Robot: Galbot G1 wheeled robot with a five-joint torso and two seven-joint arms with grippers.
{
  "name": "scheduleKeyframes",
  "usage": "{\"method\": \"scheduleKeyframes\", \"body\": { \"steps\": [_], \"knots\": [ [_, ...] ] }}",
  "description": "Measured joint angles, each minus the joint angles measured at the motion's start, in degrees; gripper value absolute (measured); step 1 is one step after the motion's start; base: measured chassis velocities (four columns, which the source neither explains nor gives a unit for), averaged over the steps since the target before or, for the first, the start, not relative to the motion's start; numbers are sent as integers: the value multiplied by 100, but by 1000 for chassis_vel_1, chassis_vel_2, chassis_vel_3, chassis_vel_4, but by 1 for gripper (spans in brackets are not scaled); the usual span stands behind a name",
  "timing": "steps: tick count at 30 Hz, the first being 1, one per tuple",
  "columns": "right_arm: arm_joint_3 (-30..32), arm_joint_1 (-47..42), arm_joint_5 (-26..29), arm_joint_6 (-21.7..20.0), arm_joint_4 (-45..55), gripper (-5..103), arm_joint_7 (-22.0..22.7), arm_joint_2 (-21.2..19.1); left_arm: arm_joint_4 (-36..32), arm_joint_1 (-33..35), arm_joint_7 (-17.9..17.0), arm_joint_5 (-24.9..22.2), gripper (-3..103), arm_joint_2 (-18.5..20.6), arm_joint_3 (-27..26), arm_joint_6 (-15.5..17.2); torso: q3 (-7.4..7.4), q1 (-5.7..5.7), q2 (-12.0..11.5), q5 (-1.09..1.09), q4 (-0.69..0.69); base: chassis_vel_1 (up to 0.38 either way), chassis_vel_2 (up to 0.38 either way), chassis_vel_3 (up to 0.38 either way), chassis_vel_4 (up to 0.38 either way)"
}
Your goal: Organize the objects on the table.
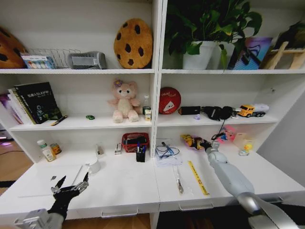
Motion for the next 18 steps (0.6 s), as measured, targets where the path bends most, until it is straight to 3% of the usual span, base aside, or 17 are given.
{"method": "scheduleKeyframes", "body": {
  "steps": [2,4,6,8,10,12,13,18],
  "knots": [
    [77,-219,-51,-16,303,55,4,-89,0,0,0,0,100,0,0,0,0,0,0,0,1,0,0,0,0],
    [470,-1273,-72,-145,1541,66,192,-436,0,0,0,0,100,0,0,0,0,0,0,-2,0,0,0,0,0],
    [550,-1541,-63,-145,1778,71,227,-497,0,0,-2,0,100,0,0,0,0,0,0,-1,0,0,0,0,0],
    [976,-2542,-179,-8,2611,82,218,-681,0,0,1,0,100,1,0,0,0,0,0,4,-3,0,0,0,0],
    [1150,-2819,-234,24,2845,82,204,-721,0,0,1,0,100,0,0,0,-1,0,1,1,-2,0,0,0,0],
    [1692,-3706,-312,35,3618,96,209,-776,0,0,0,0,100,0,0,0,-1,-1,1,-1,-1,0,0,0,0],
    [1692,-3706,-312,35,3618,96,209,-776,0,0,0,0,100,0,0,0,-1,-1,1,-1,-1,0,0,0,0],
    [2892,-5304,-439,3,5167,100,226,-558,0,0,2,0,100,0,0,0,-1,-1,1,-1,1,0,0,0,0]
  ]
}}
